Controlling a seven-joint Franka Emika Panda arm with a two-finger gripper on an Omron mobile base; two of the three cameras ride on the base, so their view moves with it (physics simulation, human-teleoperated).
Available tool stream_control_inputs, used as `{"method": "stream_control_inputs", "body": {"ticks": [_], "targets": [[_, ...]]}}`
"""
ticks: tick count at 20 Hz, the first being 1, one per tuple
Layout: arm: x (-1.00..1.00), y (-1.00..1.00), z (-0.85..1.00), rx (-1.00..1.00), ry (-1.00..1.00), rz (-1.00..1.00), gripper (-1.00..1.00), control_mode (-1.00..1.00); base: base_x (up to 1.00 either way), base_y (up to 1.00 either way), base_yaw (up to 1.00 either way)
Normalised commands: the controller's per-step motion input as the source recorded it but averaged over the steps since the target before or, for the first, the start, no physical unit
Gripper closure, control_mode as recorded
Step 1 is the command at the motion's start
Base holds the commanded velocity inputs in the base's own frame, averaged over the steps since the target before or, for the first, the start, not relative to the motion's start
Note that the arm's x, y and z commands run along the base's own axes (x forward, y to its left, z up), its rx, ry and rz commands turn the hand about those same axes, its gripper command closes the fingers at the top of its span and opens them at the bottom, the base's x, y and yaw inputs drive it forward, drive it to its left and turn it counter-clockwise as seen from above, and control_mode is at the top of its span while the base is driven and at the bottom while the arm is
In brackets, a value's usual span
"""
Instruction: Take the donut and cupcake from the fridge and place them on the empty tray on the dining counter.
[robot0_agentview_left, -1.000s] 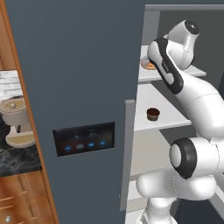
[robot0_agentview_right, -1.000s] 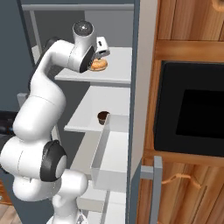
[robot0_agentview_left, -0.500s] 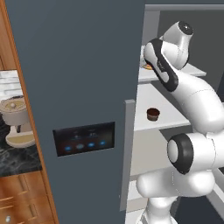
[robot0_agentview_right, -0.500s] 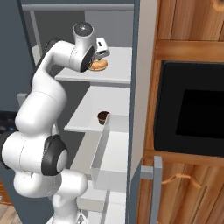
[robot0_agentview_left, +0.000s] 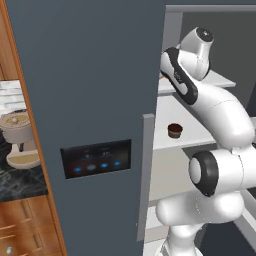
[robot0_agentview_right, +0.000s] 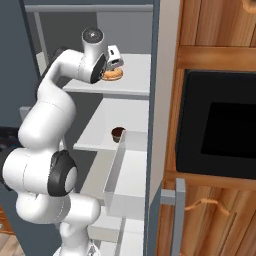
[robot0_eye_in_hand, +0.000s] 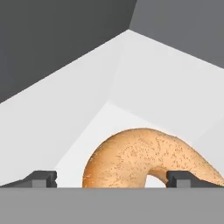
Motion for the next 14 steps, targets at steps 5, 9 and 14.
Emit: {"method": "stream_control_inputs", "body": {"ticks": [5,9,14], "targets": [[0.08,0.00,-0.17,-0.01,0.07,0.02,1.00,-1.00,0.00,0.00,0.00],[0.00,0.00,-0.06,0.00,0.01,0.00,1.00,-1.00,0.00,0.00,0.00],[-0.54,0.00,0.00,-0.01,-0.03,0.00,1.00,-1.00,0.00,0.00,0.00]]}}
